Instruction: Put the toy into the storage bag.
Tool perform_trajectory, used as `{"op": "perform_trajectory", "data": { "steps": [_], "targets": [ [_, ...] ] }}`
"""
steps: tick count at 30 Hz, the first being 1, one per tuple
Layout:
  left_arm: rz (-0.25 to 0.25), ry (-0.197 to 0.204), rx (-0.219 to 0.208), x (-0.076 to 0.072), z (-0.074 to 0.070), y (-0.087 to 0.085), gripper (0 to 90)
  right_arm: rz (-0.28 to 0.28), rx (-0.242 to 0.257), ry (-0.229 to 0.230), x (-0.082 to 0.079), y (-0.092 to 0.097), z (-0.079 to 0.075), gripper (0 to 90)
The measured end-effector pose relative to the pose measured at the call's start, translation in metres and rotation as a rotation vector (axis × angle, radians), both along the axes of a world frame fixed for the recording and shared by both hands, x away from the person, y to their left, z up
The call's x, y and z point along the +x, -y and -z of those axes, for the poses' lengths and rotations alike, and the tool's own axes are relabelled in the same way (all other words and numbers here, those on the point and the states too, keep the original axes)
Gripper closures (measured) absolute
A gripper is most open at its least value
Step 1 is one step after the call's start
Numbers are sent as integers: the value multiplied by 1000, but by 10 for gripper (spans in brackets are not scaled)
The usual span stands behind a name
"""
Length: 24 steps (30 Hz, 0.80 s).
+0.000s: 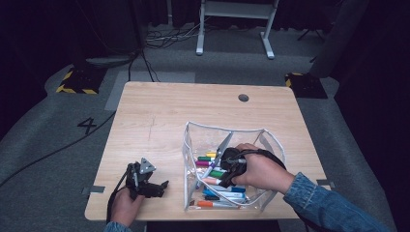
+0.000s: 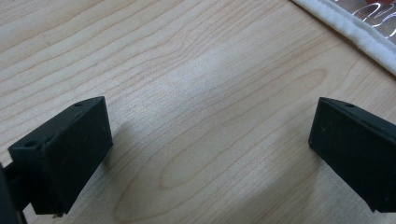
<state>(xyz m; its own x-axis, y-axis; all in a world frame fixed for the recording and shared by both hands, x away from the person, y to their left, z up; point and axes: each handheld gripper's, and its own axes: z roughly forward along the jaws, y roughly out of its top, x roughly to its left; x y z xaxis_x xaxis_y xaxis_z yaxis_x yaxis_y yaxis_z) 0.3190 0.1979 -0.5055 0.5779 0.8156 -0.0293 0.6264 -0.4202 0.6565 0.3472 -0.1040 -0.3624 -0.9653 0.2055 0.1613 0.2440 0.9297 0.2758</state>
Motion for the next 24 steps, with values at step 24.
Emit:
{"op": "perform_trajectory", "data": {
  "steps": [24],
  "targets": [
    [3,2,0,0,0,0,0,73,161,105,5,5,-17,455]
  ]
}}
